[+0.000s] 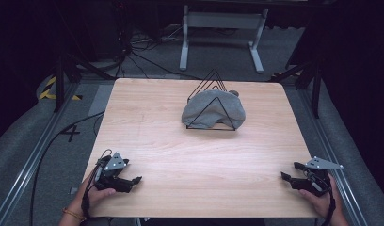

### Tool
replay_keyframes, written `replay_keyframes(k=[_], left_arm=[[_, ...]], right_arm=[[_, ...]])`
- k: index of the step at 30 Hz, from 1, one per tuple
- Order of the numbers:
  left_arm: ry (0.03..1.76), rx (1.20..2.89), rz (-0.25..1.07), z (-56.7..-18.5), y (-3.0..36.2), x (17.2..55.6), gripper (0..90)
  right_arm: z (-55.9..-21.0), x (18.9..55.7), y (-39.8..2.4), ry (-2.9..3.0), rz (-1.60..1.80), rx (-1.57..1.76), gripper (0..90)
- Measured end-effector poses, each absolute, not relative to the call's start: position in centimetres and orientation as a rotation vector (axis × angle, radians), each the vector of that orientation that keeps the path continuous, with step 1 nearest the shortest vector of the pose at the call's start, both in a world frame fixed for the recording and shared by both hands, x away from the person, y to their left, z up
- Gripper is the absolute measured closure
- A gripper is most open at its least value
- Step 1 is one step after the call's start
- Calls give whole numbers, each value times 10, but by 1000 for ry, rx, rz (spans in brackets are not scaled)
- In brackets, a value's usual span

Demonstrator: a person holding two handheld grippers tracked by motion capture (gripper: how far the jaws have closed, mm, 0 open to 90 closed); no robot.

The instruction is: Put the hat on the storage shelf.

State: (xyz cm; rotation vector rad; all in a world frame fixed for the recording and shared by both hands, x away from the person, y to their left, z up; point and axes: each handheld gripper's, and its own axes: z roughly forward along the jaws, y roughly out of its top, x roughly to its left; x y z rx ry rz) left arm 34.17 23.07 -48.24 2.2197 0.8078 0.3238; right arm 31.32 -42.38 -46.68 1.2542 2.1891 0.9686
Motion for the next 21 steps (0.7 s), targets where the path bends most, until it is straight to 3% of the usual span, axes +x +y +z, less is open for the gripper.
replay_keyframes(k=[21], left_arm=[[804, 2223, 321, -482, 231, 342, 156]], right_arm=[[-467, 313, -424, 2183, 975, 1262, 262]])
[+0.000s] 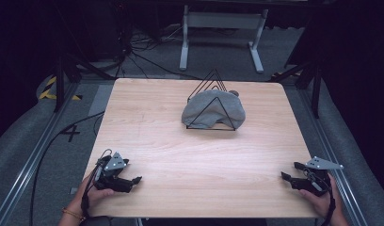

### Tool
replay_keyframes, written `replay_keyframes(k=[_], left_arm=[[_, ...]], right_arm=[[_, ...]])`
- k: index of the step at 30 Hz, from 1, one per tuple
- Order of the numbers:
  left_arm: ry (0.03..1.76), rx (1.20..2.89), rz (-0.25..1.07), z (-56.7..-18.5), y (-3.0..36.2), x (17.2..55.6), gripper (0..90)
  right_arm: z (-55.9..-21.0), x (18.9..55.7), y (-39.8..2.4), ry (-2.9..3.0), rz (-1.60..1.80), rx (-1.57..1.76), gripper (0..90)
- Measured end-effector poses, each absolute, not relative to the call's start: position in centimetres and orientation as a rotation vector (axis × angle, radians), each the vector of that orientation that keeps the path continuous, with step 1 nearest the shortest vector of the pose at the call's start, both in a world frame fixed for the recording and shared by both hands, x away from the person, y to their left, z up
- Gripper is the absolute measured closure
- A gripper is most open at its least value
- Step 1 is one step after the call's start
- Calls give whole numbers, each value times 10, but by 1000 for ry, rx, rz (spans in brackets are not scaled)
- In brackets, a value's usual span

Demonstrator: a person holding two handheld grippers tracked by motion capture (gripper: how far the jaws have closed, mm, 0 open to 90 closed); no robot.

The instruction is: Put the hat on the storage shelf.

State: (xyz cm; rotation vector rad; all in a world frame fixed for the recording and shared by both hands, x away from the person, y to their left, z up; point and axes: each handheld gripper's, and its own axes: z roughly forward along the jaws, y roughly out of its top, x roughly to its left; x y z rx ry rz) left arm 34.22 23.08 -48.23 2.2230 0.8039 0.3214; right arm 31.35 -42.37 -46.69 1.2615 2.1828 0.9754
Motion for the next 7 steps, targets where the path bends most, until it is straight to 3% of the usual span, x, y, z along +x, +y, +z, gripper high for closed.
replay_keyframes(k=[7], left_arm=[[804, 2227, 323, -482, 231, 343, 150]], right_arm=[[-467, 313, -424, 2183, 972, 1264, 262]])
